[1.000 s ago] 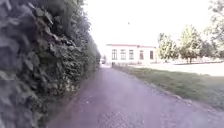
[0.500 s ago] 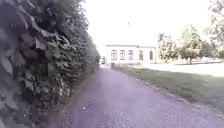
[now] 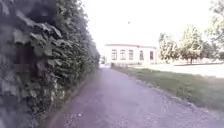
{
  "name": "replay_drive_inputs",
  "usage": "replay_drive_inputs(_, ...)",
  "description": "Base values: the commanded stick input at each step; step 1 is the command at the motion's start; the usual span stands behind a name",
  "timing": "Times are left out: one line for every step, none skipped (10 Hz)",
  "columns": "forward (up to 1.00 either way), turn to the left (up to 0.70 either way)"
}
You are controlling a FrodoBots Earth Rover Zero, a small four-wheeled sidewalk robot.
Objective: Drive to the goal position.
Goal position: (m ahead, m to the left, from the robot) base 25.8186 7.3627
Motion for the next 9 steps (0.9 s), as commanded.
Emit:
replay_drive_inputs(0.44, 0.02)
replay_drive_inputs(0.44, 0.02)
replay_drive_inputs(0.44, 0.02)
replay_drive_inputs(0.44, 0.02)
replay_drive_inputs(0.44, 0.02)
replay_drive_inputs(0.44, 0.02)
replay_drive_inputs(0.44, 0.02)
replay_drive_inputs(0.44, 0.02)
replay_drive_inputs(0.44, 0.02)
